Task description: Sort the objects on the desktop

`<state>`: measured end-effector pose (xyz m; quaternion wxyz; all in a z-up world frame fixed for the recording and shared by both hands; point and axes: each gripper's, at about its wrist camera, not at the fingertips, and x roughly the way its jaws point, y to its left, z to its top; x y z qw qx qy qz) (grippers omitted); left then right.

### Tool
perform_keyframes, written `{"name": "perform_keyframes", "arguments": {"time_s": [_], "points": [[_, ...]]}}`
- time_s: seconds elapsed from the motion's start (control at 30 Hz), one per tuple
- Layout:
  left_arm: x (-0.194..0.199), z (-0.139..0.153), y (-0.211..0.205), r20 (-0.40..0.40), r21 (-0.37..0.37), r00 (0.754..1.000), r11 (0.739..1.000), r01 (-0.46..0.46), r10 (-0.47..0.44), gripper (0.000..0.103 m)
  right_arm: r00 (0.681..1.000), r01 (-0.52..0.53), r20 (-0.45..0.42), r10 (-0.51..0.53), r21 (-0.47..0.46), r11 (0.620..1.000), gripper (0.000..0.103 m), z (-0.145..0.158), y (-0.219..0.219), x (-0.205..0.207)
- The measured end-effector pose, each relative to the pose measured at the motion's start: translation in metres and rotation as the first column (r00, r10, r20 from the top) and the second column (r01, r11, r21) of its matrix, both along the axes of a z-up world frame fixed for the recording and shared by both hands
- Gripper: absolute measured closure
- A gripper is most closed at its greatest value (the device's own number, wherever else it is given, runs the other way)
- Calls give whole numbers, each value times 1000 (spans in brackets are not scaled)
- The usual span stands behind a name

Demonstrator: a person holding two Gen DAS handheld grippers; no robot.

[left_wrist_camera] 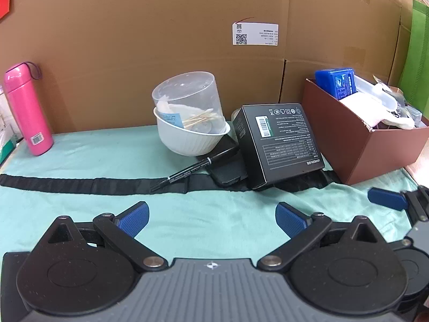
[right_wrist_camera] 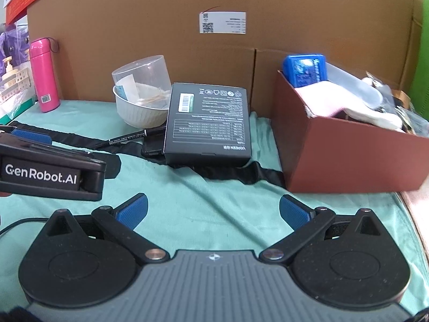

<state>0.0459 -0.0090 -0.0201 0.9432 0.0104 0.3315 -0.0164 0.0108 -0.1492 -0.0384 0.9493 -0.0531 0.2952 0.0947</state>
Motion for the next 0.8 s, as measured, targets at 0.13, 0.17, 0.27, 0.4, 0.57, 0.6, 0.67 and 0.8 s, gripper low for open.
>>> {"name": "perform_keyframes", "arguments": {"time_s": [0.13, 0.17, 0.27, 0.4, 0.57, 0.6, 0.67, 0.8], "points": [[10, -1, 0, -6, -5, 1000, 1000, 13, -14, 0, 999, -27, 29, 28, -33, 999, 2, -2, 5, 13], [12, -2, 0, -8, -6, 1000, 1000, 17, -17, 0, 999, -34, 31, 35, -35, 999, 2, -2, 6, 17], [20, -2, 0, -12, -16, 999, 999, 31, -32, 0, 998, -60, 31, 61, -34, 998, 2, -2, 7, 28], [34, 1, 3, -13, -107, 995, 989, 98, -100, 1, 994, -96, 45, 99, -66, 993, 2, -1, 9, 41], [50, 5, -8, 36, -122, 986, 979, 164, -160, 1, 993, -106, 44, 111, -95, 990, 2, 1, 9, 62], [55, 5, -10, 37, -125, 985, 977, 174, -171, 1, 993, -106, 43, 111, -103, 989, 2, 0, 10, 65], [65, 3, -12, 38, -134, 982, 973, 188, -184, 3, 993, -107, 42, 112, -119, 987, 2, -2, 12, 72], [83, -3, -12, 18, -158, 981, 968, 193, -193, 12, 993, -115, 20, 119, -122, 986, 2, -7, 13, 84]]}}
